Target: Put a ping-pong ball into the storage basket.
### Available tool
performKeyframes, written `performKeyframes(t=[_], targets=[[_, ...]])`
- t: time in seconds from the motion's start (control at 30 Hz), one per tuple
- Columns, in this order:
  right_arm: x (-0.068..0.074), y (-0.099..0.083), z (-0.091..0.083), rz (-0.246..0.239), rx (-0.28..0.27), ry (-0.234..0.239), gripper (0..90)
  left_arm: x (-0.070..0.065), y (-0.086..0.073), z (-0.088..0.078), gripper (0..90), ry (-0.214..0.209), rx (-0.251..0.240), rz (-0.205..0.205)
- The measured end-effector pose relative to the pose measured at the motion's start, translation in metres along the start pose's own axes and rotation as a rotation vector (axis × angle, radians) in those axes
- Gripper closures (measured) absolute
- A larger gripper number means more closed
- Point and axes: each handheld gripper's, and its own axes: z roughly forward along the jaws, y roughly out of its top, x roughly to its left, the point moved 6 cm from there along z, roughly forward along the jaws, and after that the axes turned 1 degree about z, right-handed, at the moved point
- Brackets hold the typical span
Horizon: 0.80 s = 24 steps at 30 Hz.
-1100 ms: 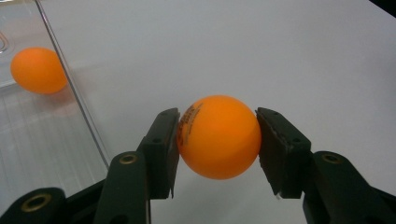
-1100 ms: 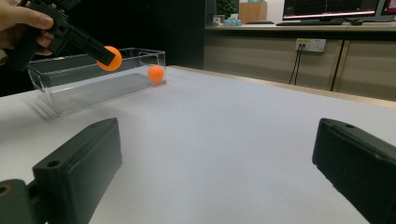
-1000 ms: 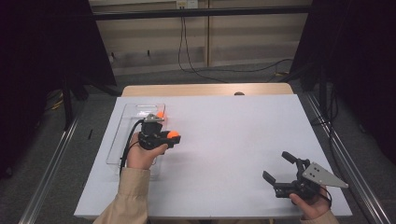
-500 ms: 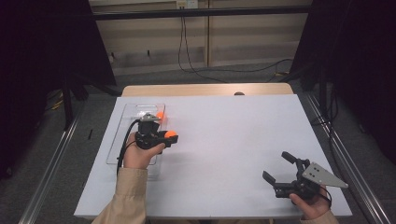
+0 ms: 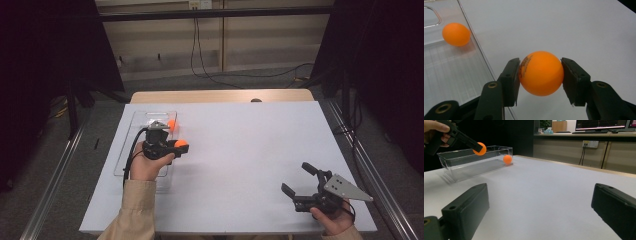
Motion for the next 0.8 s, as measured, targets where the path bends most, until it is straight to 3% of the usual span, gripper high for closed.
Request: performKeyframes(t=[0.1, 0.2, 0.43, 0.8], targets=[[0.0, 0.0001, 0.0, 0.0, 0.0, 0.0, 1.2, 0.0006, 0.0, -0.0008, 51.1, -0.002, 0.002, 0.004], [0.0001, 0.0, 0.0, 0.0, 0.0, 0.0, 1.2, -0.0008, 0.0012, -0.0004, 51.1, 0.005, -0.024, -0.03], [0.0002, 0.0001, -0.0001, 0.0, 0.0, 0.0, 1.1, 0.0019, 0.0007, -0.0034, 51.1, 0.005, -0.009, -0.016], [0.0004, -0.0001, 0.0, -0.002, 0.002, 0.002, 1.2, 0.0041, 0.0006, -0.0067, 51.1, 0.006, -0.016, -0.035]])
